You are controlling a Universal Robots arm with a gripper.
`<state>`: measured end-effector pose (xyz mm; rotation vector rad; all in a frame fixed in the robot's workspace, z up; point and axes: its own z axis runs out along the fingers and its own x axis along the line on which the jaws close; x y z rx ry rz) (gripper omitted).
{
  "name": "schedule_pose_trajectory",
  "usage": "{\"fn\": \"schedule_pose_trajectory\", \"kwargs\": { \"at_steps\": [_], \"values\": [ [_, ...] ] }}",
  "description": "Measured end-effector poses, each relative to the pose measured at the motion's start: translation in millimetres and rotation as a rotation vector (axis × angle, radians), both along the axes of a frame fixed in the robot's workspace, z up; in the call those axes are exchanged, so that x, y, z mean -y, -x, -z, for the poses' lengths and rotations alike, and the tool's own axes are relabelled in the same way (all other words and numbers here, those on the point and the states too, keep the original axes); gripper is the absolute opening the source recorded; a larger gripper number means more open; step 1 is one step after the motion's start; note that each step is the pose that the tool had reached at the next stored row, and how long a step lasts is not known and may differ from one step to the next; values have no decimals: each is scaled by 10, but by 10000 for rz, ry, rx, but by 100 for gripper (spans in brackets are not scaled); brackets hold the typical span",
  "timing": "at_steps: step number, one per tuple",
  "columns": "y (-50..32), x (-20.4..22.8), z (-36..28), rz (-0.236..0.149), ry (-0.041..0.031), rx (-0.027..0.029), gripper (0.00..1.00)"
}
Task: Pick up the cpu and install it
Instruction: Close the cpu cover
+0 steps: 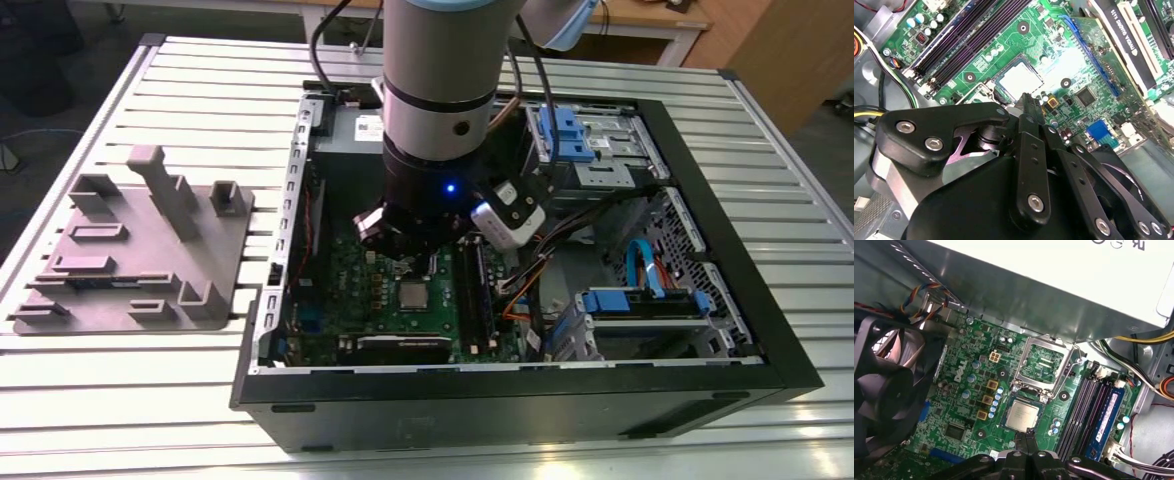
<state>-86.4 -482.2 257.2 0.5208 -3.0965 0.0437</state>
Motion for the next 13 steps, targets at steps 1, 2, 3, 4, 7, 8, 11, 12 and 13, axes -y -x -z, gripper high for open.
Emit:
{"fn": "schedule_pose_trajectory", "kwargs": {
  "at_steps": [1, 2, 3, 4, 7, 8, 11, 12, 13],
  "values": [
    [0, 0, 0, -25, 0, 0, 10],
    [0, 0, 0, -53, -1, 0, 10],
    [0, 0, 0, -81, 0, 0, 10],
    [0, 0, 0, -110, 0, 0, 10],
    [0, 0, 0, -204, -1, 0, 10],
    [0, 0, 0, -231, 0, 0, 10],
    [0, 0, 0, -317, 0, 0, 10],
    [0, 0, 0, -343, -1, 0, 10],
    [0, 0, 0, -366, -1, 0, 10]
  ]
}}
